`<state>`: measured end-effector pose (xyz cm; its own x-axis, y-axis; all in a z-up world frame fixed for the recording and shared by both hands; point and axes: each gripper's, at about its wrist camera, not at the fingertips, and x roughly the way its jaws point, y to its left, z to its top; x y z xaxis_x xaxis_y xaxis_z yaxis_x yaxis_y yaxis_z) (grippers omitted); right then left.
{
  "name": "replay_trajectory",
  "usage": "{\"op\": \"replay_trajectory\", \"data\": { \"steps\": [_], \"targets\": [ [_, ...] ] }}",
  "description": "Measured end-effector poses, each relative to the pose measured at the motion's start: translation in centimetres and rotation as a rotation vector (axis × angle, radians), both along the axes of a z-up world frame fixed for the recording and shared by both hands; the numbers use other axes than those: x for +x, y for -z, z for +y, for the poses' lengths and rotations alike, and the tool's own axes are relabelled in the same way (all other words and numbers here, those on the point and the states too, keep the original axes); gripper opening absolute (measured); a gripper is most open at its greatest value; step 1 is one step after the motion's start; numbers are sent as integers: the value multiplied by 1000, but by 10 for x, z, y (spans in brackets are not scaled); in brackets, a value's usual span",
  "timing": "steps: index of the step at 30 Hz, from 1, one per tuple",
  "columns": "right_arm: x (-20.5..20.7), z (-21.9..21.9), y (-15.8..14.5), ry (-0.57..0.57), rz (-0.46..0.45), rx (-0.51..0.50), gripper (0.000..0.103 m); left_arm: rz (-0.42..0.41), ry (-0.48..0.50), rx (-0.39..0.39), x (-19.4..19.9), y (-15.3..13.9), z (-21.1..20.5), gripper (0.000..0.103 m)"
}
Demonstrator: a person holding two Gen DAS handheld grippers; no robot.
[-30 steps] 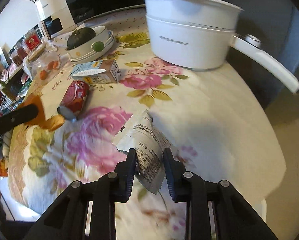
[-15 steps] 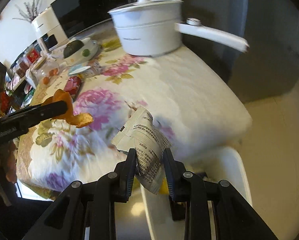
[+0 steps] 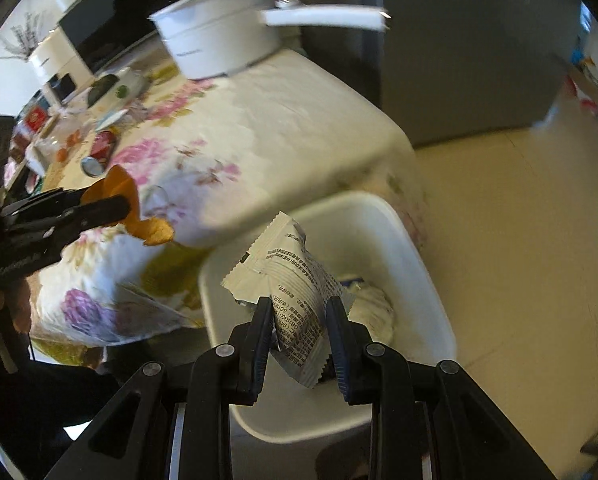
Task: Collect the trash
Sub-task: 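Carry the orange peel and white wrapper with both tools toward the white bin, then open the left tool to drop the peel while the right tool releases the wrapper, then move both tools back over the table toward the red can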
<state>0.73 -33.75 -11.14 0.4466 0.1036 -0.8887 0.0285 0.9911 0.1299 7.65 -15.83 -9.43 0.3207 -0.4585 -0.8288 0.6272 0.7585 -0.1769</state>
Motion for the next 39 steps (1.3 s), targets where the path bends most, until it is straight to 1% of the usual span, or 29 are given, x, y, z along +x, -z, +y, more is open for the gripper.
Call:
{"op": "replay_trajectory", "data": {
  "steps": [5, 7, 10, 11, 12, 16, 21, 23, 25, 27, 31, 35, 39],
  "targets": [
    [-7, -21, 10, 39, 37, 7, 28, -2, 102, 44, -20, 13, -35, 44],
    [-10, -29, 13, 59, 47, 16, 28, -9, 129, 63, -26, 18, -45, 44],
    [-15, -41, 17, 93, 70, 49, 31, -19, 162, 86, -31, 24, -59, 44],
    [-15, -45, 19, 103, 81, 70, 36, -21, 171, 94, -33, 26, -63, 44],
    [-17, -50, 20, 117, 89, 87, 39, -21, 177, 101, -33, 28, -66, 44],
    [-23, -55, 20, 132, 89, 83, 53, -14, 192, 114, -32, 34, -76, 44],
    [-27, -60, 19, 142, 85, 81, 55, 5, 192, 132, -30, 42, -82, 44],
    [-27, -62, 19, 147, 85, 84, 55, 10, 192, 140, -29, 43, -84, 49],
    [-27, -64, 19, 154, 87, 86, 56, 7, 199, 164, -30, 44, -89, 79],
    [-28, -66, 20, 157, 89, 87, 57, -53, 170, 183, -32, 40, -88, 89],
    [-29, -66, 20, 161, 90, 81, 58, -42, 160, 195, -29, 37, -84, 92],
    [-28, -63, 20, 159, 90, 80, 59, -17, 135, 204, -22, 40, -76, 92],
    [-26, -59, 19, 153, 86, 76, 62, -16, 125, 209, -18, 38, -68, 93]
  ]
}}
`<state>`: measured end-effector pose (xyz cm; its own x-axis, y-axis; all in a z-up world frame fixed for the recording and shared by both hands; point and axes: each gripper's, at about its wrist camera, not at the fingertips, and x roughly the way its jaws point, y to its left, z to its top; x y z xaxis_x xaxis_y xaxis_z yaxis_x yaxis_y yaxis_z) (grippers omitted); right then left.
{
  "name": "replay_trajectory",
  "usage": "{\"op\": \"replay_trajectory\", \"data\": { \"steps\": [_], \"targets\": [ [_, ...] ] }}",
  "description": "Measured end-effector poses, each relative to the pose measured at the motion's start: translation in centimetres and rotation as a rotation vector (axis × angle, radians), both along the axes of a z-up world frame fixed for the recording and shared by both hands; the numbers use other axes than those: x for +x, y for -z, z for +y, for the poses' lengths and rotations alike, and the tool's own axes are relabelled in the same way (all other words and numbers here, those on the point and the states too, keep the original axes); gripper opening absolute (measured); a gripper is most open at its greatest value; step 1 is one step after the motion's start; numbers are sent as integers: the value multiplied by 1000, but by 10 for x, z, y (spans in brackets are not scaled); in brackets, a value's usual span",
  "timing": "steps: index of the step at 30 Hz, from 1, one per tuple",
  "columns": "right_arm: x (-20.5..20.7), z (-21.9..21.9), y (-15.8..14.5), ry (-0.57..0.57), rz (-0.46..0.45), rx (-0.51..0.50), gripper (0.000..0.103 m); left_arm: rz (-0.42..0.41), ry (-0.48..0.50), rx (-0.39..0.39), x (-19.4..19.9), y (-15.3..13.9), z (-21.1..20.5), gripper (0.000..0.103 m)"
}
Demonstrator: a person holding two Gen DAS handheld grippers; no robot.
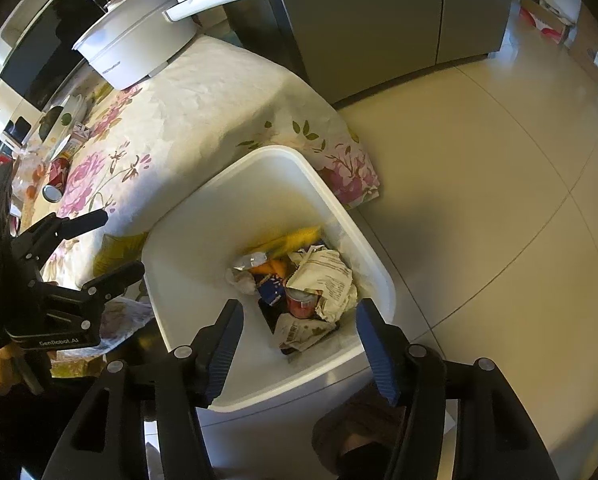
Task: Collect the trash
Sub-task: 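Move both tools back over the table toward the red can, then grasp the red can with the left tool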
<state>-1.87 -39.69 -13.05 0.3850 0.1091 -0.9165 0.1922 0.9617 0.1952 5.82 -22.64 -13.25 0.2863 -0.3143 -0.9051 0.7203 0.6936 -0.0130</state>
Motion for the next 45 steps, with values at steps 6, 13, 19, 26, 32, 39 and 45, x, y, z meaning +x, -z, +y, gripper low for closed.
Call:
{"op": "replay_trajectory", "data": {
  "steps": [6, 13, 19, 26, 32, 39, 45],
  "targets": [
    [6, 10, -2, -13, -2, -6, 64, 6, -28, 1, 6, -2, 14, 95],
    [20, 31, -12, -32, -12, -47, 82, -16, -107, 16, 20, -10, 36, 102],
    [38, 60, -25, -79, -46, -123, 89, -27, -208, -1, 38, -21, 73, 102],
    [70, 101, -43, -144, -81, -169, 89, -51, -385, -40, 64, -34, 134, 102],
    [106, 137, -55, -157, -119, -118, 90, -71, -550, -48, 99, -36, 197, 102],
    [140, 174, -47, -219, -101, -126, 90, -46, -743, -2, 155, -15, 259, 102],
    [160, 192, -36, -264, -76, -175, 90, 37, -786, -21, 200, -3, 280, 102]
  ]
}}
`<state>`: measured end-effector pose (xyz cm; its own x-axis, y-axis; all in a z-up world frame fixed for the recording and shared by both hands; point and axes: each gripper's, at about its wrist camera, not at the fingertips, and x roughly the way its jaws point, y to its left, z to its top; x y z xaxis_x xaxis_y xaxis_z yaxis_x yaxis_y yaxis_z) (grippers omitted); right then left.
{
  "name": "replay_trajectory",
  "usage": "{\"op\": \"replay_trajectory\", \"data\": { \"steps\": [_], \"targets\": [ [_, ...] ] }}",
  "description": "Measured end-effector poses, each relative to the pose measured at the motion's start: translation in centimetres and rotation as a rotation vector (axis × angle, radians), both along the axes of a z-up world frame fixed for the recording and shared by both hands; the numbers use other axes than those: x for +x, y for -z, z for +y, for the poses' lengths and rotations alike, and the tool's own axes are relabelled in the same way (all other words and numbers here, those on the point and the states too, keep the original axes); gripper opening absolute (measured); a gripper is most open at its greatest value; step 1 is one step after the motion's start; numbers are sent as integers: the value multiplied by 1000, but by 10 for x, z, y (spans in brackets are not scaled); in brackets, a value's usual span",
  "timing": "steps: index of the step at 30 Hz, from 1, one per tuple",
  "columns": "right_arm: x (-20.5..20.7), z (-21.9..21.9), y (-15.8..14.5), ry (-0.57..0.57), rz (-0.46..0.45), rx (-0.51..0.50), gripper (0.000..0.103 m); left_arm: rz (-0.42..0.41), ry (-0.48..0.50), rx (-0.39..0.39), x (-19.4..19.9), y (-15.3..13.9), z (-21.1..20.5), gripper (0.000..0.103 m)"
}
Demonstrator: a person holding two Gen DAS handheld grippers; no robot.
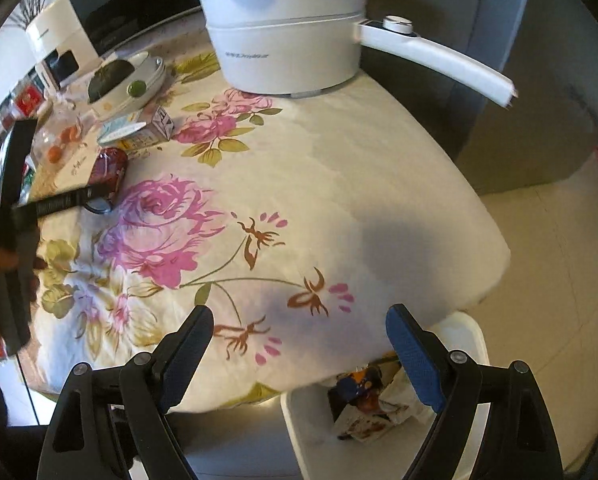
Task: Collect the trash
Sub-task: 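Grasp the red can with the left tool, then grasp the blue-and-white milk carton with the right tool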
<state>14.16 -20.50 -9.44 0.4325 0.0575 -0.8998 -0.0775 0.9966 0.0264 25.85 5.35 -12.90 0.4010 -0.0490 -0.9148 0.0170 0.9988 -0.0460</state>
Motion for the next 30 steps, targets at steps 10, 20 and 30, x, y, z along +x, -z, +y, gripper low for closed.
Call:
{"op": "replay_trajectory", "data": {
  "steps": [10, 20, 30],
  "targets": [
    [33, 22, 6, -85, 14, -49, 90, 72, -63, -82, 27, 22, 11, 77],
    [101, 94, -9, -245, -75, -108, 90, 21, -37, -124, 4, 3, 51, 67],
    [160, 207, -5, -543, -170, -216, 90, -38, -130, -99, -35, -11, 129, 67]
  ]
}}
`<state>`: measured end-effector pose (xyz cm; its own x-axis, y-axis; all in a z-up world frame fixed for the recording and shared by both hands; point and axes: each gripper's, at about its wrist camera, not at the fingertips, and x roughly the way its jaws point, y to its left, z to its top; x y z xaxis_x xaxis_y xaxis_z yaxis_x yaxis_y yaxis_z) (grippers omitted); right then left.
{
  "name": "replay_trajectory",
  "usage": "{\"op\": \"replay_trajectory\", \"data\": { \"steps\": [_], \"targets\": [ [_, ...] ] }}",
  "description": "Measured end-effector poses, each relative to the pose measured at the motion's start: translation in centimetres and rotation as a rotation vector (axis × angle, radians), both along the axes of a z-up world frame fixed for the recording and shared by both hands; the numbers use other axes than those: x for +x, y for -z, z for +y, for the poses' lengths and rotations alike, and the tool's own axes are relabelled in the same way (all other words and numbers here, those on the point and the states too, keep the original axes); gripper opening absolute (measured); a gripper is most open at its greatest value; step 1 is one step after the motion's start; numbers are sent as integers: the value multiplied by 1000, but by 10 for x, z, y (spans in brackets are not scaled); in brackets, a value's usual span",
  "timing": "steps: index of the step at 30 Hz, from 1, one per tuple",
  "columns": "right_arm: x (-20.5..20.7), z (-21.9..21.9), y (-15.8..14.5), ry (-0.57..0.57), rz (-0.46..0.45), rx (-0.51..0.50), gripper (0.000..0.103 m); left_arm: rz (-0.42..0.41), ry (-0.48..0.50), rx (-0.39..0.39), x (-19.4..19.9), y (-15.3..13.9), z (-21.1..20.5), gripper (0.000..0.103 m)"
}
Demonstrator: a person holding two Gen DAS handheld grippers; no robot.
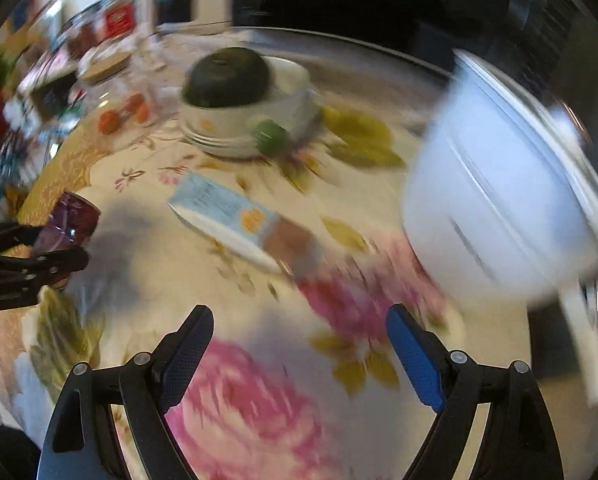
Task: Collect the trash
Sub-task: 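Grasp the blue-and-white milk carton with the right tool, then carry the red can and milk carton with both tools over the white bin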
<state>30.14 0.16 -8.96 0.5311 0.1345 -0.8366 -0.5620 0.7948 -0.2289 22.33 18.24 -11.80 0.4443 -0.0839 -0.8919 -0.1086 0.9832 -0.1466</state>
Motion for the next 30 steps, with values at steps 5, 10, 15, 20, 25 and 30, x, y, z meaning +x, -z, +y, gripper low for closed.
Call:
{"op": "replay_trajectory", "data": {
  "steps": [5, 10, 15, 20, 25, 30],
  "targets": [
    [19, 44, 18, -113, -15, -126, 90, 8, 0, 13, -1, 2, 10, 67],
    [33, 67, 44, -167, -32, -265, 90, 28, 11, 24, -2, 9, 14, 67],
    [35, 77, 61, -188, -30, -350, 80, 46, -1, 24, 0, 15, 17, 67],
    [30, 66, 46, -135, 12, -309, 52, 42, -14, 15, -1, 16, 16, 67],
    [12, 43, 20, -84, 103, -203, 41, 23, 0, 10, -5, 7, 4, 67],
    [-17, 10, 1, -15, 131, -147, 39, 20, 38, -20, -20, -3, -20, 67]
  ]
}}
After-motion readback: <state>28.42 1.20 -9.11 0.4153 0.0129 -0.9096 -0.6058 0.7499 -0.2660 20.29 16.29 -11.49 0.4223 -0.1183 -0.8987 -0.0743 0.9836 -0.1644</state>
